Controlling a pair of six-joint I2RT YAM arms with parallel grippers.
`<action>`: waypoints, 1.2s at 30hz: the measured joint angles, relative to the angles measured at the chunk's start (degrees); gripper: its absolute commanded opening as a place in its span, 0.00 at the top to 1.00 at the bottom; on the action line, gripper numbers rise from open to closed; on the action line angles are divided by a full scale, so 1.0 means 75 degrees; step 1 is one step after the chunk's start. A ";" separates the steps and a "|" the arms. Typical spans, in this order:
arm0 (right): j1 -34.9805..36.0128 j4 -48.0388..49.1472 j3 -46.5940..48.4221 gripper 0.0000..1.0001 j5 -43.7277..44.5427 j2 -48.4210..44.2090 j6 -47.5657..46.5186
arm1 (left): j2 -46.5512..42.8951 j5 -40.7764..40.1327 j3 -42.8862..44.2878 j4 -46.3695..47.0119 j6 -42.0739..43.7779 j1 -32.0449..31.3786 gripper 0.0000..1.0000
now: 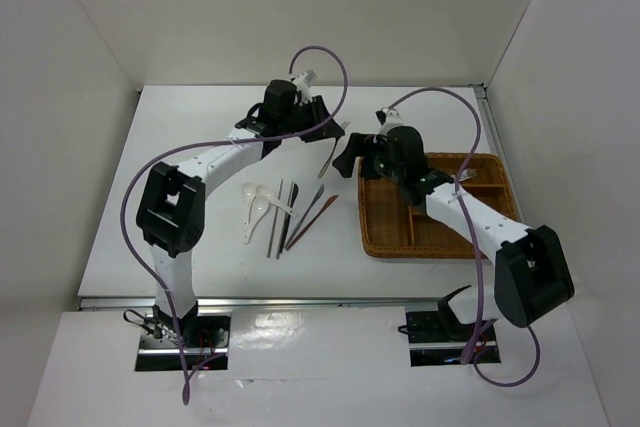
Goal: Sort the eating utensils into containers
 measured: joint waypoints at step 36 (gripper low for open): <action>0.0370 0.0356 0.1081 0.90 0.0408 0.1574 0.0315 | -0.0268 -0.0006 -0.0554 0.0256 -0.0388 -0.0128 0.93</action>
